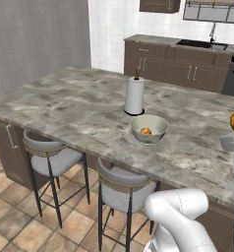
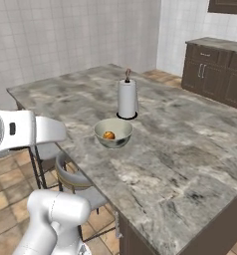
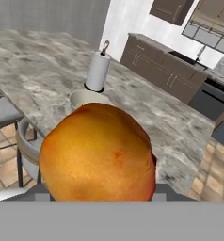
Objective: Retrieve the orange and peach from the fridge and place them into the bowl on the dining table.
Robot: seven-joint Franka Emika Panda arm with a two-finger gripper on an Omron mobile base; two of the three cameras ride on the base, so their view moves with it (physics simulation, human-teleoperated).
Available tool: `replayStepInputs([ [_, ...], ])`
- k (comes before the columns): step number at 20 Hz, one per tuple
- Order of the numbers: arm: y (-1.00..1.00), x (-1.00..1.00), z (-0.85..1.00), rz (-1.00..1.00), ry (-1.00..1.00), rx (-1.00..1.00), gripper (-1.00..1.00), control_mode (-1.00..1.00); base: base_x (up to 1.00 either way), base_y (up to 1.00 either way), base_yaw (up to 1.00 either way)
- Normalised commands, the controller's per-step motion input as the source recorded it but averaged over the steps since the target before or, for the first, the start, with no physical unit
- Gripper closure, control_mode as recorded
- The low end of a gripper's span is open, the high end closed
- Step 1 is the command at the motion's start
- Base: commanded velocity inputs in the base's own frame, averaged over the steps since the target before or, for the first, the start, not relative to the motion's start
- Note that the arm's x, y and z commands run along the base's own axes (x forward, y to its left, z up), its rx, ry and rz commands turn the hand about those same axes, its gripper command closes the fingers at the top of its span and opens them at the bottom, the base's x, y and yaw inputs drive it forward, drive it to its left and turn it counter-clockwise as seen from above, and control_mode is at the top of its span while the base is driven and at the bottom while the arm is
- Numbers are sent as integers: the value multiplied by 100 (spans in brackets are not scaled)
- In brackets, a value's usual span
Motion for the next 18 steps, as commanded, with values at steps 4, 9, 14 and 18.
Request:
replayStepInputs([
  [4, 11, 0, 0, 13, 10, 0, 100, -100, 0, 0, 0],
  [9, 24, 1, 6, 8, 19, 0, 100, -100, 0, 0, 0],
  [14, 38, 8, 4, 2, 19, 4, 100, -100, 0, 0, 0],
  [18, 11, 21, -8, 0, 14, 11, 100, -100, 0, 0, 0],
])
